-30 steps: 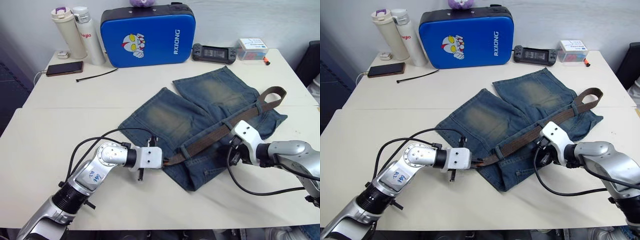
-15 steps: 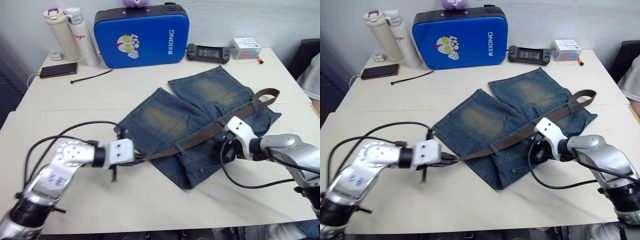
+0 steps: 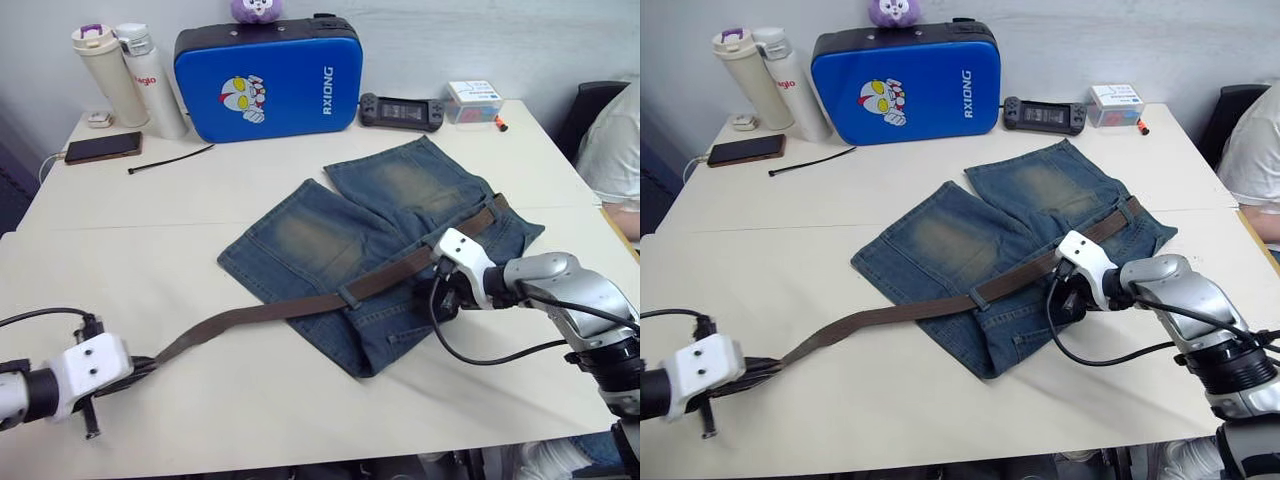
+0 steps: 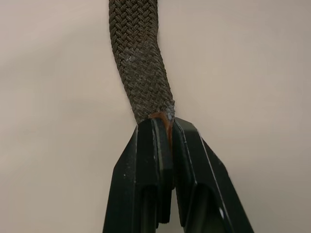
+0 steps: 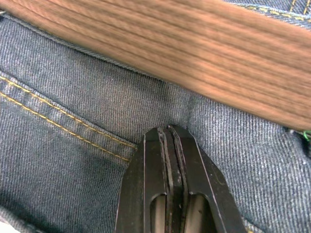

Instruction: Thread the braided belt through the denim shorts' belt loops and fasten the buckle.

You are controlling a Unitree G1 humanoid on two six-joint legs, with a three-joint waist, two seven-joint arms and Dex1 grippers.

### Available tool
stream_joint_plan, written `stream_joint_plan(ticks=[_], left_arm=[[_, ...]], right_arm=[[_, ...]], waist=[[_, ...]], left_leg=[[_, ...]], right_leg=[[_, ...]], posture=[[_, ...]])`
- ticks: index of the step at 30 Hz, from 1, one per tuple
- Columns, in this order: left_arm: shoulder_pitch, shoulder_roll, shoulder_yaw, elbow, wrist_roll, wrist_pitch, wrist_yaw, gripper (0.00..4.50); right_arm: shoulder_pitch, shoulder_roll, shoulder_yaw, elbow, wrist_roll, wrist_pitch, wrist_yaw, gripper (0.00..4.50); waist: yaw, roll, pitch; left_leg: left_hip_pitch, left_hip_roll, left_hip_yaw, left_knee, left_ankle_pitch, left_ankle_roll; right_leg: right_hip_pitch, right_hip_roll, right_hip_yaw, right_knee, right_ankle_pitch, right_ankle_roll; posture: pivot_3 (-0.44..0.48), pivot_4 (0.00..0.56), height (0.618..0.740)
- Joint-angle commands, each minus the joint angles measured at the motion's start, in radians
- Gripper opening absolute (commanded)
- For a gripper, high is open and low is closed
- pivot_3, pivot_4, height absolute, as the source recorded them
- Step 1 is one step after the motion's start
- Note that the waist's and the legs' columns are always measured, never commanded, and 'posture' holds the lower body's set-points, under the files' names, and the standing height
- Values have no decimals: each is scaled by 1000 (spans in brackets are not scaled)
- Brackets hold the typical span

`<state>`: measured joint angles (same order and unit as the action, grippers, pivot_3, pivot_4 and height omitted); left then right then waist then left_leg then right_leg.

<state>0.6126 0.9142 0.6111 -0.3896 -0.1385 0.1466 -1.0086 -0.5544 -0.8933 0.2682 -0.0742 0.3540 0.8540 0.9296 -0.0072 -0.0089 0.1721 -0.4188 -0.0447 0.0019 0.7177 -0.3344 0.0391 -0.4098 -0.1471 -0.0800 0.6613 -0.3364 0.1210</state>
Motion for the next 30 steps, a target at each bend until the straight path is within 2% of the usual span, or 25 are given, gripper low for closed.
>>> stream_joint_plan(ticks=[1, 4, 8, 9, 10, 13, 17, 18, 22, 25, 26, 28, 30], left_arm=[[105, -22, 63, 44, 62, -22, -19, 51], [116, -40, 74, 28, 32, -3, -8, 51], [60, -76, 63, -55, -108, 132, -4, 51], [51, -74, 61, -71, -135, 162, -11, 913], [36, -71, 62, -92, -170, 197, -16, 1217], [-15, -45, 77, -134, -250, 287, -30, 2510], [-165, 20, 66, -148, -358, 384, -34, 4221], [-219, 40, 36, -152, -388, 410, -29, 4372], [-534, 68, -130, -186, -578, 570, 33, 4372], [-761, 38, -314, -202, -651, 649, 55, 4500], [-830, 18, -387, -201, -650, 660, 53, 4500], [-957, -29, -556, -177, -568, 627, 36, 4500], [-1083, -68, -740, -115, -410, 528, 0, 4500]], right_arm=[[1, 2, 38, 52, -56, -14, 23, 0], [-9, 8, 42, 75, -73, -33, 47, 0], [-22, 22, 39, 94, -84, -45, 66, 0], [-25, 26, 35, 94, -81, -41, 70, 0], [-28, 30, 28, 93, -79, -36, 74, 0], [-30, 32, 0, 78, -58, -22, 94, 0], [-18, 7, -72, 7, 15, -4, 159, 0], [-14, 0, -97, -16, 40, 9, 173, 0], [11, -55, -200, -120, 159, 100, 229, 0], [38, -111, -279, -196, 232, 164, 247, 947], [53, -132, -306, -225, 255, 186, 247, 1398], [94, -174, -371, -285, 301, 231, 241, 2396], [149, -226, -447, -344, 341, 278, 240, 3338]], waist=[[-3, 1, 0], [-1, 2, -1], [3, 3, -1], [3, 2, -1], [3, 1, -2], [4, -1, -2], [5, 3, 0], [5, 5, 1], [18, 11, 5], [26, 12, 5], [28, 12, 5], [32, 12, 5], [35, 11, 6]], left_leg=[[0, 1, 1, 0, -1, 0], [1, 2, 2, 0, -2, 0], [2, 2, 3, 0, -3, 0], [2, 2, 3, 0, -3, 0], [2, 2, 3, 0, -3, -1], [2, 3, 3, 1, -4, -1], [0, 2, 3, 1, -3, -1], [-1, 2, 3, 1, -3, -1], [-3, 2, 1, 1, -3, 0], [-3, 1, 2, 2, -3, 0], [-3, 1, 2, 2, -2, 1], [-3, 1, 2, 2, -2, 1], [-3, 0, 2, 2, -2, 2]], right_leg=[[0, 0, 0, 0, 0, -1], [0, 0, -1, 0, -1, -2], [0, 0, -1, 0, -1, -2], [0, 0, -1, 0, -1, -2], [1, 0, -1, 0, -1, -2], [0, 0, -1, 0, -1, -2], [-1, 0, -1, 1, -1, -2], [-2, 0, -1, 1, -1, -2], [-3, 0, -3, 1, -1, -2], [-2, 0, -4, 1, -1, -1], [-2, 0, -4, 1, 0, -1], [-1, 0, -6, 2, 0, 0], [0, 0, -7, 3, 0, 1]], posture=[[0, 150, 664], [0, 150, 664], [0, 150, 664], [0, 150, 664], [0, 150, 664], [0, 150, 664], [0, 150, 664], [0, 150, 664], [0, 150, 664], [0, 150, 664], [0, 150, 664], [0, 150, 664], [0, 150, 664]])
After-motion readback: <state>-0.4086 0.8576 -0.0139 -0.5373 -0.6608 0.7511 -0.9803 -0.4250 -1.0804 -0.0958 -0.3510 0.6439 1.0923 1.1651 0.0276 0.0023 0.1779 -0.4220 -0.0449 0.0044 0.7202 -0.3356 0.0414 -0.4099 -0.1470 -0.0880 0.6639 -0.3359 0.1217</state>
